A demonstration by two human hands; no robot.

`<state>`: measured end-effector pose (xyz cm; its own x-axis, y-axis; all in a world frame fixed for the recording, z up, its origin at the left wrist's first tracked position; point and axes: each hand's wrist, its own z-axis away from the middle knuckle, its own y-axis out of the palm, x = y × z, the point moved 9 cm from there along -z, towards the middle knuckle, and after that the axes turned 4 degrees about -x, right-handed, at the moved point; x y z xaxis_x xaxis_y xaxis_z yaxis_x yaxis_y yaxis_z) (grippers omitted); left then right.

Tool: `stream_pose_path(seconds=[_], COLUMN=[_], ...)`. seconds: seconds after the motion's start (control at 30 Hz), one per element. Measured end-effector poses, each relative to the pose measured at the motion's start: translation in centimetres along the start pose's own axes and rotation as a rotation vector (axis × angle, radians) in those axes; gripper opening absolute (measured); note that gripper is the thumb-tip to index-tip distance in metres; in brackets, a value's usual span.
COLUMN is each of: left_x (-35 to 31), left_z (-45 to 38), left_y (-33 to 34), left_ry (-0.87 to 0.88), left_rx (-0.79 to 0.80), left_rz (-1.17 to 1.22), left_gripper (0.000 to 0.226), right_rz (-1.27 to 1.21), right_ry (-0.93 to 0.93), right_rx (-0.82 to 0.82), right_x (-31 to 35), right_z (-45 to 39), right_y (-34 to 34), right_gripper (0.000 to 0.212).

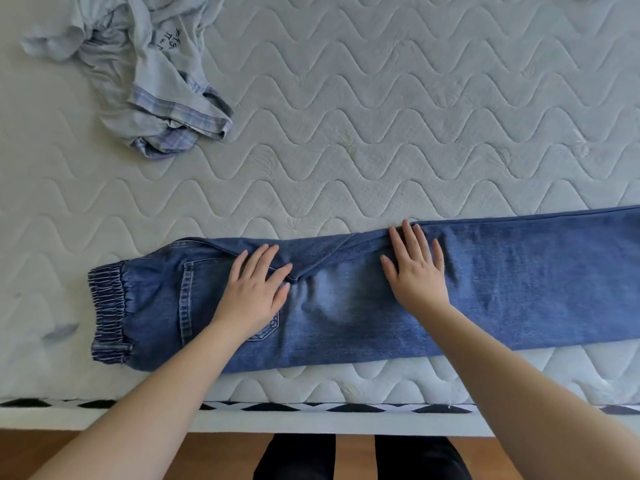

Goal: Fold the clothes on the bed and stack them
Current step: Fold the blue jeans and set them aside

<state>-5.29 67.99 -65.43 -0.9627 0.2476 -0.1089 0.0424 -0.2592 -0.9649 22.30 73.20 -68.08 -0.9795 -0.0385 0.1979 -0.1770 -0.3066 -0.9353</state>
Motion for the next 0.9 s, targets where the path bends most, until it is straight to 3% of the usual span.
stream_pose_path(seconds=[0.13, 0.57, 0.73, 0.9], left_x=[-1.6, -11.0, -17.8, -28.5], left_z=[-2.5, -10.0, -12.7, -15.6], left_y=[-2.2, -3.4, -3.4, -2.7], left_ry=[-0.009, 0.073, 0.196, 0.417], left_rx=[-0.097, 0.007, 0.032, 0.039], left_rz=[0.132, 0.301, 0.273, 0.206], left_gripper=[0.041, 0.054, 0.053, 0.048], right_rz=[-0.016, -0.113, -0.202, -0.235], right_ry=[0.115, 0.394, 0.530, 0.661], right_rx=[-0.001, 0.002, -0.058, -0.135], right_x=[-3.0, -20.2, -27.2, -35.1], right_z=[0.3, 4.2, 5.7, 6.5], right_y=[-1.1, -4.7, -6.5, -8.7], right_gripper=[0.060, 0.062, 0.063, 0.067])
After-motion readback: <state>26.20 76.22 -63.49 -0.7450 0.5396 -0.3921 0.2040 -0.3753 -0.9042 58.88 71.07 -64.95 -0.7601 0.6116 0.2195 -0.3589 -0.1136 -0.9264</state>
